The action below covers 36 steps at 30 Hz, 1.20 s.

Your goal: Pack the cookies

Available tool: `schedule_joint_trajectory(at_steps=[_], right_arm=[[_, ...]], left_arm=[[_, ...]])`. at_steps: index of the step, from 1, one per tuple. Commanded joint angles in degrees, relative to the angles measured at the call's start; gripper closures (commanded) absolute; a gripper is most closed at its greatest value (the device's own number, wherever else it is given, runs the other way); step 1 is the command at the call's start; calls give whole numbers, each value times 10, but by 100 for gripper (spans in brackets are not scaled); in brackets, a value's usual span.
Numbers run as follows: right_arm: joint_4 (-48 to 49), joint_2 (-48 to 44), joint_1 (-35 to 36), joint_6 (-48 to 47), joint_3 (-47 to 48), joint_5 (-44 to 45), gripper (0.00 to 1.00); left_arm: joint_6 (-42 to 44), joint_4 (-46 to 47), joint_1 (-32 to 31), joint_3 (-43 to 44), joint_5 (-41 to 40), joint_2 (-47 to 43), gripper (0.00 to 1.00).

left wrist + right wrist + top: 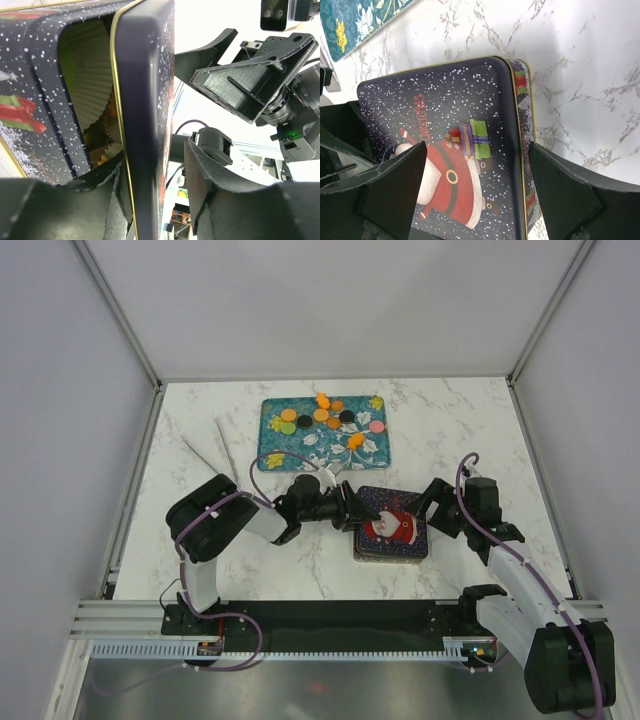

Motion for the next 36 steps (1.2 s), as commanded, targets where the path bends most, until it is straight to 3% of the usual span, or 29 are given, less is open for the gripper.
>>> schedule_joint_trajectory(at_steps=[1,29,36], right_arm=[[22,3,-1,-10,-2,-3,9],[23,4,-1,-19,-4,2,11],[22,6,-1,-21,-3,5,13]], left_arm=[[36,-14,1,-6,-10,-26,50],[117,-161,42,-37,-31,-113,46],[139,-213,47,-42,-51,-137,41]])
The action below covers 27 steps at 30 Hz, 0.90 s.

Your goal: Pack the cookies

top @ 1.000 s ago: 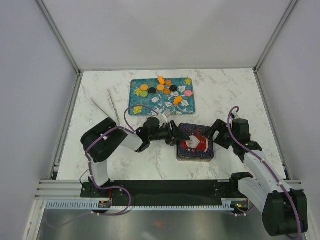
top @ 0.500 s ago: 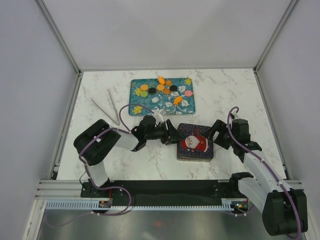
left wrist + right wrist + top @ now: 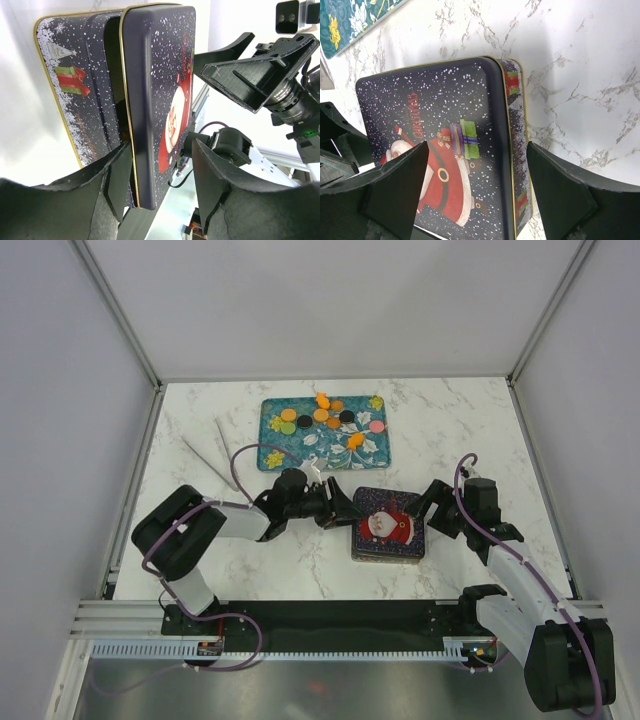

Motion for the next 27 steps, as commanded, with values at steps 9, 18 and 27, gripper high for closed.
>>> schedule_joint_trajectory(at_steps=[9,18,27], right_arm=[[4,2,-2,-22,10,16,14],[4,6,-1,-28,13,18,14],[8,8,-1,-29,13,15,14]], left_arm=[[68,-83,7,-14,-49,-39,34],[73,-109,9,-11,-56,-72,34],[82,-132,19,-14,-53,-107,39]])
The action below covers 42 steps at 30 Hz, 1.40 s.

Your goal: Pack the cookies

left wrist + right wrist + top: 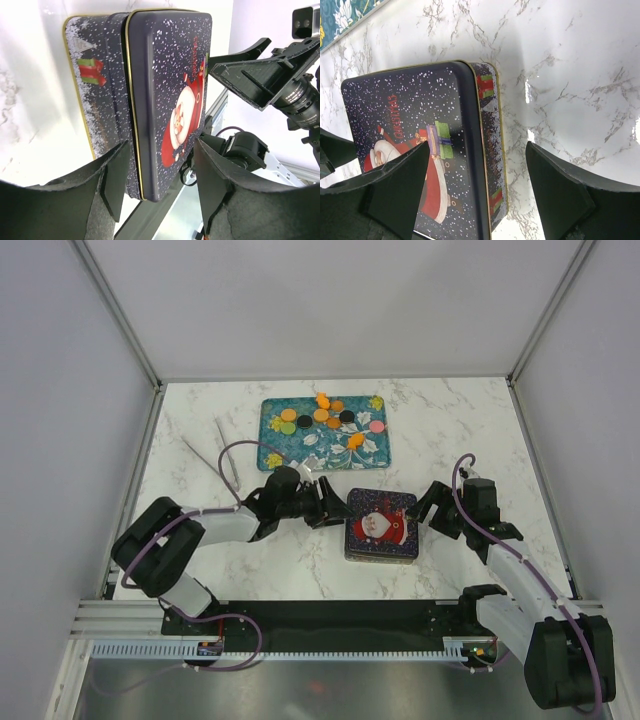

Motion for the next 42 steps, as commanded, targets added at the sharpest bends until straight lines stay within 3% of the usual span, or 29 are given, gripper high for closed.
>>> schedule_joint_trajectory(at_steps=[1,16,24,42], right_arm=[[13,-2,-1,-9,12,1,14],[3,-29,14,8,10,-3,16],[-7,-39,75,28,7,39,17],[-26,-25,108,29,42,76,21]], left_arm=[[34,-17,7,-5,-14,-29,39],[82,-31,-22,15,-20,-8,24],[88,-28,-40,38,-15,31,27],[91,-33,-57,60,-15,55,33]])
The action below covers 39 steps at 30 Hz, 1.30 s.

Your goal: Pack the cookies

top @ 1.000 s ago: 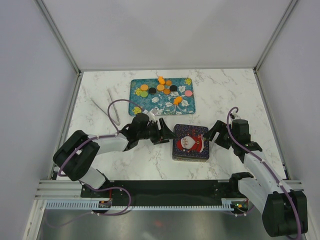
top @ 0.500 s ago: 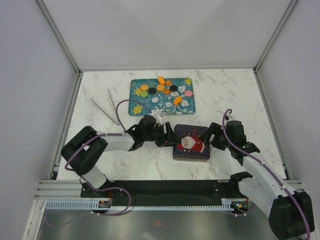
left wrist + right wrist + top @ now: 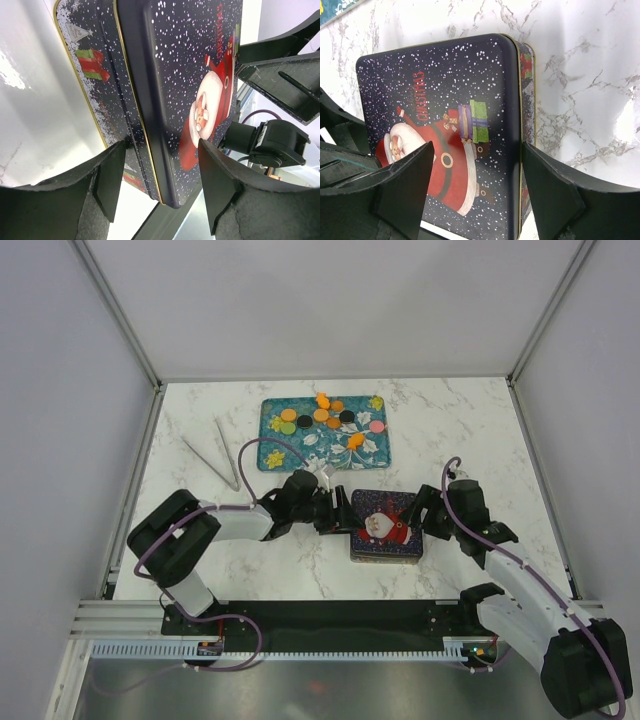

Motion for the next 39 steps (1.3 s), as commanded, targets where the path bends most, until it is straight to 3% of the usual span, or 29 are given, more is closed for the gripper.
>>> schedule_joint_trajectory(at_steps=[1,39], right_arm=[[1,3,8,1,31,16,21],[-61,81,75,-40,113,82,17]], left_arm=[[24,9,-9,20,-3,6,33],[-12,31,-27,12,-12,40,46]])
